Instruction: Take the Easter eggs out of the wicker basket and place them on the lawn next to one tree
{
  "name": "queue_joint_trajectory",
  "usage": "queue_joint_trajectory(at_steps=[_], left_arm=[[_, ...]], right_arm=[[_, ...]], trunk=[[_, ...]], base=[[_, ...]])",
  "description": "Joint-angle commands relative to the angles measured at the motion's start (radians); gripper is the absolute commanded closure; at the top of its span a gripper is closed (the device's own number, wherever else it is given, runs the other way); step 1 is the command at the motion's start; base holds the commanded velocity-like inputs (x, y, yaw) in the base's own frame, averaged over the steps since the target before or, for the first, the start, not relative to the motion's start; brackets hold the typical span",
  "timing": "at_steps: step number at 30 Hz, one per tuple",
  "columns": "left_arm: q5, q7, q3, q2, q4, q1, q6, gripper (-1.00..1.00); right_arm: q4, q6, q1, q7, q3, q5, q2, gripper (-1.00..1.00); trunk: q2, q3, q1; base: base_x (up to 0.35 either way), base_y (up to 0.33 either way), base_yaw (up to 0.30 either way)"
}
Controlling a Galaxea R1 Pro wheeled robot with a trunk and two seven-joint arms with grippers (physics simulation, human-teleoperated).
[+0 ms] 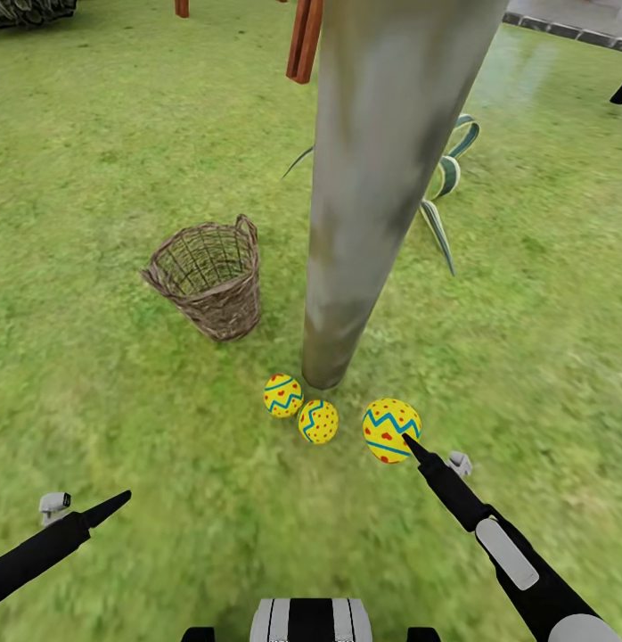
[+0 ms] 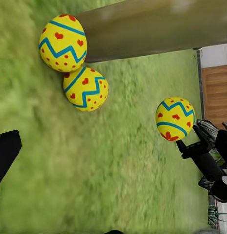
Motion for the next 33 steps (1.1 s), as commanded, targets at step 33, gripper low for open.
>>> queue_joint_trajectory(at_steps=[33], left_arm=[[0.001,-0.003,-0.001,0.000,0.000,0.000,0.010,-1.00]], right_arm=[[-0.001,-0.004,0.001,0.006,0.006,-0.011,-0.001,1.00]], trunk=[[-0.231,-0.104,0.126]], base=[[0.000,0.000,0.000]])
